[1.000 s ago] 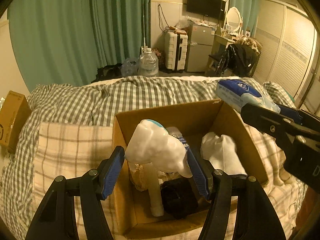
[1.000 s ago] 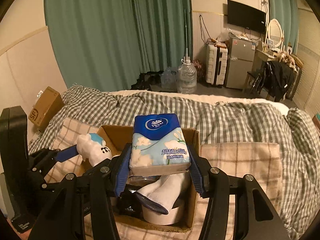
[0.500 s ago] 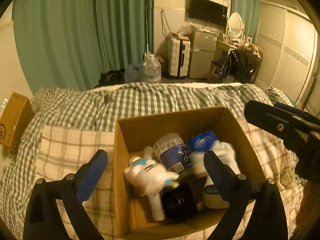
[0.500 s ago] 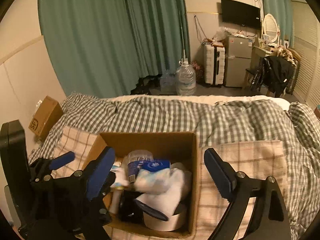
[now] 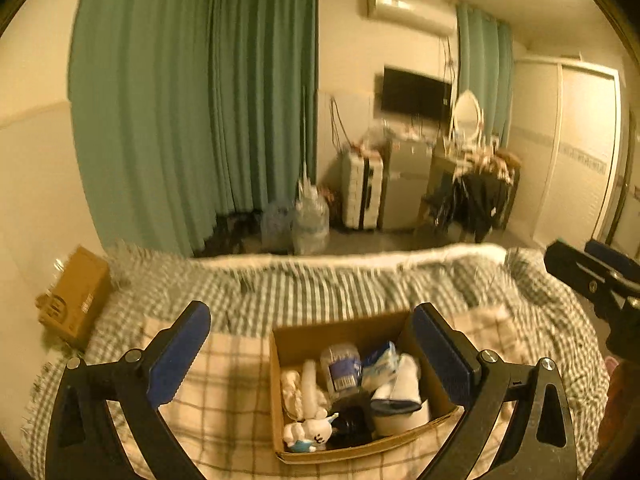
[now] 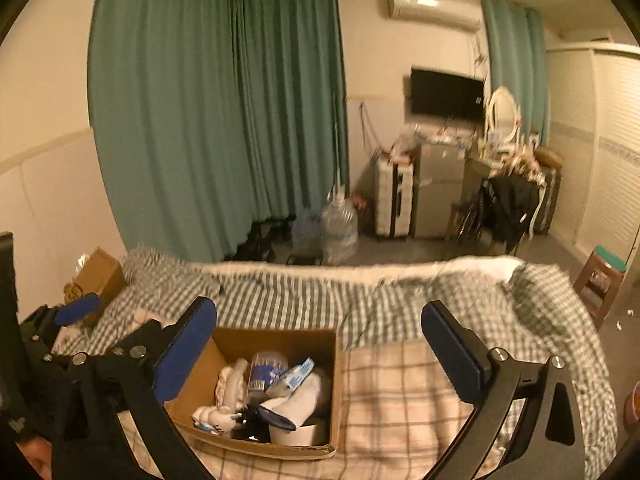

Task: Organize objects

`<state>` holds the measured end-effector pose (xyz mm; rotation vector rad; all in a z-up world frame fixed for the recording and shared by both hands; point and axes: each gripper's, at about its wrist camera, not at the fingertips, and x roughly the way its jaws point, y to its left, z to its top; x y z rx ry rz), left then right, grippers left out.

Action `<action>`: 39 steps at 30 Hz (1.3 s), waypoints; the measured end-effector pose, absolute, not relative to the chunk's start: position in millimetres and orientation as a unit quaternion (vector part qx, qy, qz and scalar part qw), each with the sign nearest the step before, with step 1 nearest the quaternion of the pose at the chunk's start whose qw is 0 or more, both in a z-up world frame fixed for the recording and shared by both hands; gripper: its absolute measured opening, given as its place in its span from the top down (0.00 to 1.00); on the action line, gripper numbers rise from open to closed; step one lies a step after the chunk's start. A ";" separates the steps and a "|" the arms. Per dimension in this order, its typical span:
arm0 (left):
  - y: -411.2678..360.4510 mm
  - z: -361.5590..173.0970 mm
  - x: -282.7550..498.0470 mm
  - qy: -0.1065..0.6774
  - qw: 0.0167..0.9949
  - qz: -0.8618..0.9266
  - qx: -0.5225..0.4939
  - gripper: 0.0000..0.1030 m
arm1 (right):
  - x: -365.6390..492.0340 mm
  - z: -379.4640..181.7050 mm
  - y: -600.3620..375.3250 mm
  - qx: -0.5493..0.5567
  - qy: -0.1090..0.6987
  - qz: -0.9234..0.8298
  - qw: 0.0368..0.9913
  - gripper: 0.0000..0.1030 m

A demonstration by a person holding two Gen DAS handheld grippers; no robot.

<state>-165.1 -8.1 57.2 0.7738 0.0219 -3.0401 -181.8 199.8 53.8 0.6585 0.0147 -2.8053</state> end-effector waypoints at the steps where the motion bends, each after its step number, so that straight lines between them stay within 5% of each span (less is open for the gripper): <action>1: -7.9 65.4 -156.6 0.005 0.005 -0.972 0.235 0.00 | -172.9 61.4 202.1 0.217 0.004 -0.967 0.130 0.00; 8: -8.1 73.2 -118.2 -0.010 0.025 -0.980 0.199 0.00 | -134.1 69.9 209.9 0.187 0.007 -0.976 0.114 0.00; 25: -10.4 -47.2 -123.7 0.010 0.081 -0.963 0.257 0.00 | -144.6 -47.9 216.2 0.222 0.048 -0.970 0.087 0.00; 39: -7.5 -70.3 -134.1 0.006 0.073 -0.958 0.279 0.00 | -166.6 -93.1 208.0 0.266 0.054 -0.957 0.098 0.00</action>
